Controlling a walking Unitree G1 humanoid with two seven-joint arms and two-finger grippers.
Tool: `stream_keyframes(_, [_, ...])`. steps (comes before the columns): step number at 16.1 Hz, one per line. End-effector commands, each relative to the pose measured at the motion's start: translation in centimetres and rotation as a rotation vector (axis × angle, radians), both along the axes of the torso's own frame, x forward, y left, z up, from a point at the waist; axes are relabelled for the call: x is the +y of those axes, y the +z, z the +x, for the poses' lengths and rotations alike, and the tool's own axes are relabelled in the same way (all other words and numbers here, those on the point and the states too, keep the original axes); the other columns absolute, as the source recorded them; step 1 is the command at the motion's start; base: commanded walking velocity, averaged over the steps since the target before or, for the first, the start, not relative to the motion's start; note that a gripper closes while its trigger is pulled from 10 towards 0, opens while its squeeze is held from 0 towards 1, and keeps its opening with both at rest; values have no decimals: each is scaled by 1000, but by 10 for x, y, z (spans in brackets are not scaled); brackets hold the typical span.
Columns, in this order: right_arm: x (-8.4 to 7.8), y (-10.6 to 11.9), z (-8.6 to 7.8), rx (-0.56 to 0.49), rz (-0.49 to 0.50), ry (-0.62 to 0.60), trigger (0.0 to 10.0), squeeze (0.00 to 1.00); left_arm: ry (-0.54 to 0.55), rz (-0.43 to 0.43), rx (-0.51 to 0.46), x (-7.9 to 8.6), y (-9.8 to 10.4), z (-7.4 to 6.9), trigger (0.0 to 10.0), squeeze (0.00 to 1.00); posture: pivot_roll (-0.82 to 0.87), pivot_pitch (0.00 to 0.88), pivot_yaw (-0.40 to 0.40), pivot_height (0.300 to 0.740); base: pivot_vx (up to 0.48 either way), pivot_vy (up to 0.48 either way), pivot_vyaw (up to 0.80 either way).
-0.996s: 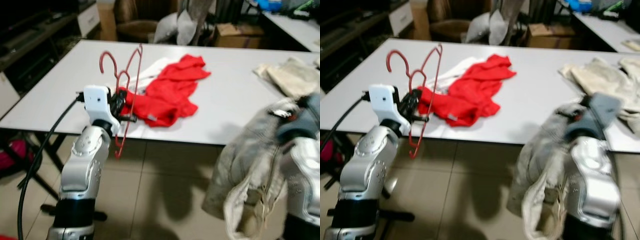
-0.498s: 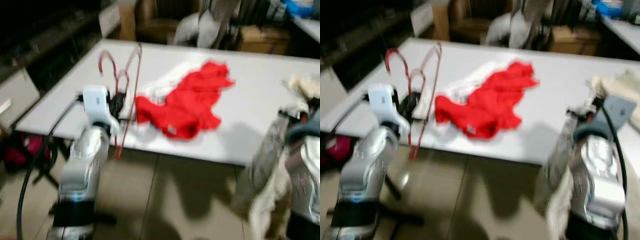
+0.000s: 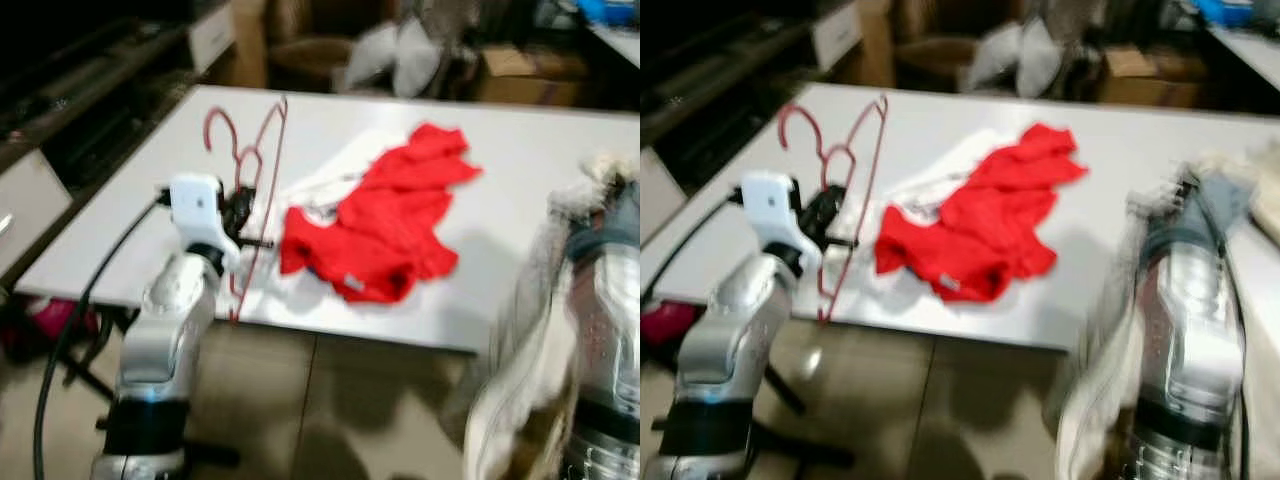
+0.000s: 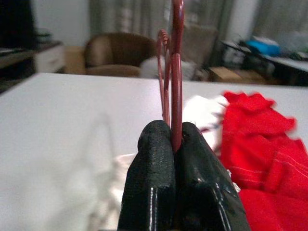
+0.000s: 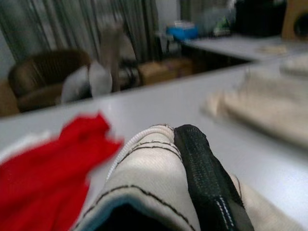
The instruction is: Hang hanger
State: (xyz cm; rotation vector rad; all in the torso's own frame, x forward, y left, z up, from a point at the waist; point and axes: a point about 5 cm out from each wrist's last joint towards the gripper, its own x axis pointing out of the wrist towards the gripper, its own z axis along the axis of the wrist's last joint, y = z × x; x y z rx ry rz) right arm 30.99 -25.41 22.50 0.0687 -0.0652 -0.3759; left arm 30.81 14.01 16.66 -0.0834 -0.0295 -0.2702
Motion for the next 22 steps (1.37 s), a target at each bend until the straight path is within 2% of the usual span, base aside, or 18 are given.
stream_keyframes(1, [1,55,10,-216,-99,48,10000,0,-55,17,2,-13,0,1,10000,0,-60,11,22,740,0,0,0])
stream_keyframes(2, [2,110,25,-363,-177,81,10000,0,-63,18,-6,-15,2,2,10000,0,-55,10,13,740,0,0,0])
stream_keyframes(3, [5,170,28,-538,-226,91,10000,0,-68,23,-16,-16,3,2,10000,0,-48,9,1,740,0,0,0])
stream_keyframes(4, [7,189,26,-596,-239,96,10000,0,-68,24,-18,-16,4,1,10000,0,-44,9,-6,740,0,0,0])
stream_keyframes(5, [21,218,24,-704,-272,168,10000,0,-54,21,-19,-13,4,-1,10000,0,-32,8,-25,740,0,0,0])
stream_keyframes(6, [25,220,26,-710,-288,192,10000,0,-50,20,-19,-12,3,-2,10000,0,-31,8,-26,740,0,0,0])
stream_keyframes(7, [40,197,44,-611,-340,274,10000,0,-38,18,-19,-10,3,-3,10000,0,-27,8,-33,740,0,0,0])
stream_keyframes(8, [44,182,52,-560,-346,308,10000,0,-36,19,-19,-10,2,-4,10000,0,-26,9,-33,740,0,0,0])
stream_keyframes(9, [51,143,67,-444,-389,361,10000,0,-32,21,-21,-9,2,-4,10000,0,-24,8,-31,740,0,0,0])
stream_keyframes(11, [48,112,75,-356,-422,363,10000,0,-25,25,-25,-7,3,-4,10000,0,-23,9,-28,740,0,0,0])
stream_keyframes(12, [44,87,79,-296,-430,367,10000,0,-18,28,-24,-5,3,-4,10000,0,-23,11,-24,740,0,0,0])
stream_keyframes(14, [30,23,75,-117,-402,322,10000,0,-23,54,-16,-5,-1,-6,10000,0,-22,12,-25,740,0,0,0])
stream_keyframes(15, [24,8,72,-71,-384,287,10000,0,-24,56,-16,-5,-2,-7,10000,0,-20,13,-25,740,0,0,0])
stream_keyframes(16, [12,-18,61,-18,-310,225,10000,0,-27,58,-16,-7,-2,-8,10000,0,-19,13,-22,740,0,0,0])
stream_keyframes(18, [-4,-33,50,-18,-180,152,10000,0,-46,71,-15,-9,-3,-8,10000,0,-25,16,-13,740,0,0,0])
stream_keyframes(20, [-24,-51,41,11,-39,27,10000,0,-67,76,-18,-12,-3,-7,10000,0,-29,18,-4,740,0,0,0])
stream_keyframes(21, [-38,-70,34,80,47,-66,10000,0,-76,77,-21,-14,-2,-6,10000,0,-28,18,0,740,0,0,0])
stream_keyframes(22, [-44,-98,25,229,82,-96,10000,0,-90,79,-23,-17,-2,-6,10000,0,-29,18,2,740,0,0,0])
